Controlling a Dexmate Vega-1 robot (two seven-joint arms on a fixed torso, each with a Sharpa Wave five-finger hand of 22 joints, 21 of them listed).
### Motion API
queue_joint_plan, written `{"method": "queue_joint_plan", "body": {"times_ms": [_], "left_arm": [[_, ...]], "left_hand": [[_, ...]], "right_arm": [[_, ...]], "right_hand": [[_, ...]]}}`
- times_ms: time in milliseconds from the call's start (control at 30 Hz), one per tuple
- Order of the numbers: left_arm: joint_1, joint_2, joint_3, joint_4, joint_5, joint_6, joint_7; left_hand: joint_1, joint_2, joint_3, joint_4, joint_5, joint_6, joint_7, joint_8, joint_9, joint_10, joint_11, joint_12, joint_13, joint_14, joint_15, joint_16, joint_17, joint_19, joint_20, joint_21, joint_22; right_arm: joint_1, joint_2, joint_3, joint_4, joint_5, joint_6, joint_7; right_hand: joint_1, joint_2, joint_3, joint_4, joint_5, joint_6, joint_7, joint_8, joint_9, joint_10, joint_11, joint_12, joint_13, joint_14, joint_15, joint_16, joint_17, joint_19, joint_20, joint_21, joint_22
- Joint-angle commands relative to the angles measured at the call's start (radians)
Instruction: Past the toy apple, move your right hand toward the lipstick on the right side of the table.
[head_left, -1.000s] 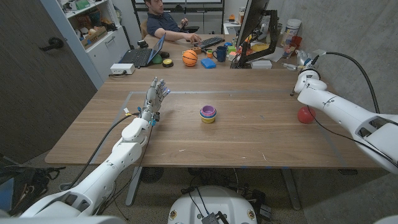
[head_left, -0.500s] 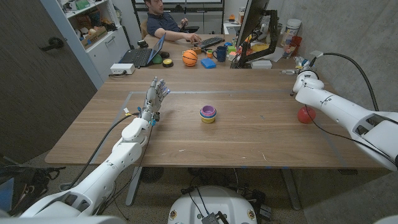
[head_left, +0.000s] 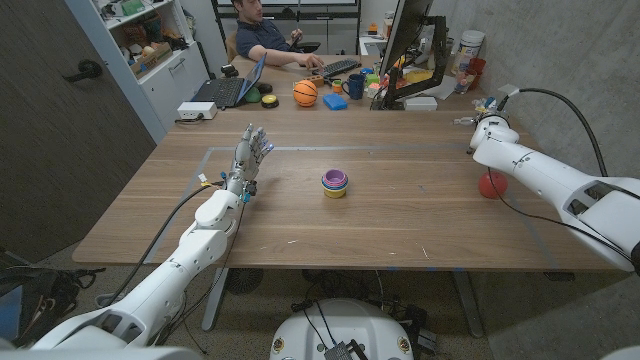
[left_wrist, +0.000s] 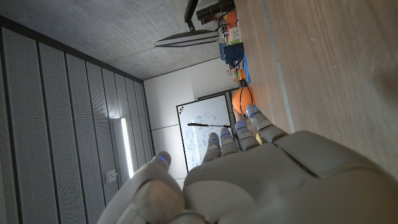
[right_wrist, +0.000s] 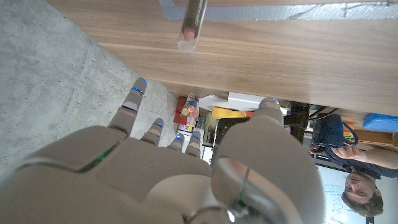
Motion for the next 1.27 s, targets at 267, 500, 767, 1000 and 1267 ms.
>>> {"method": "queue_joint_plan", "body": {"times_ms": [267,500,767,1000,1267], "left_arm": [[0.013,0.008,-0.001,-0.020,0.005,-0.003,0.000],[0.023,0.011,-0.002,-0.033,0.005,-0.004,0.004],[0.033,0.014,-0.004,-0.045,0.007,-0.008,0.009],[0.041,0.018,-0.006,-0.053,0.005,-0.010,0.007],[0.048,0.023,-0.007,-0.062,0.003,-0.011,0.004]], "left_hand": [[-0.003,0.013,-0.001,0.000,0.009,-0.007,0.001,0.003,0.003,0.000,-0.007,0.003,0.004,-0.005,-0.003,0.002,0.002,0.014,0.001,-0.008,0.002],[-0.003,0.012,-0.003,0.000,0.009,-0.006,0.001,0.004,0.003,0.000,-0.006,0.003,0.004,-0.005,-0.004,0.001,0.002,0.015,0.001,-0.010,0.002],[-0.003,0.012,-0.005,-0.001,0.010,-0.005,0.001,0.004,0.003,-0.001,-0.006,0.003,0.003,-0.004,-0.004,0.002,0.002,0.017,-0.001,-0.013,0.002],[-0.004,0.011,-0.007,0.000,0.011,-0.006,-0.001,0.004,0.003,0.000,-0.006,0.003,0.003,-0.004,-0.004,0.002,0.002,0.018,0.001,-0.015,0.002],[-0.004,0.011,-0.008,0.000,0.012,-0.006,-0.002,0.004,0.003,-0.001,-0.006,0.002,0.003,-0.005,-0.004,0.001,0.002,0.018,0.002,-0.017,0.002]], "right_arm": [[-0.001,-0.008,-0.018,0.016,0.034,-0.012,0.038],[-0.016,-0.022,-0.008,-0.014,0.040,-0.022,0.024],[-0.028,-0.037,0.001,-0.046,0.042,-0.025,0.021],[-0.040,-0.050,0.006,-0.080,0.042,-0.036,0.025],[-0.061,-0.063,0.021,-0.118,0.052,-0.057,0.026]], "right_hand": [[0.059,0.042,-0.012,-0.006,0.018,0.016,0.001,0.000,0.000,-0.014,-0.010,0.003,0.001,0.026,-0.020,0.002,0.002,0.063,-0.006,-0.032,0.002],[0.075,0.054,-0.020,-0.008,0.022,0.037,0.001,0.003,0.000,0.001,-0.011,0.006,0.002,0.038,-0.032,0.001,0.002,0.077,-0.006,-0.054,0.002],[0.078,0.061,-0.028,-0.005,0.023,0.047,0.001,0.003,0.000,0.010,-0.011,0.006,0.002,0.045,-0.037,0.000,0.003,0.082,-0.007,-0.070,0.002],[0.080,0.065,-0.035,-0.003,0.023,0.050,0.001,0.001,-0.001,0.014,-0.011,0.005,0.001,0.046,-0.041,-0.002,0.003,0.090,-0.013,-0.080,0.003],[0.079,0.070,-0.040,0.000,0.024,0.052,0.001,0.000,-0.001,0.019,-0.011,0.005,0.002,0.046,-0.043,-0.003,0.003,0.093,-0.015,-0.090,0.003]]}}
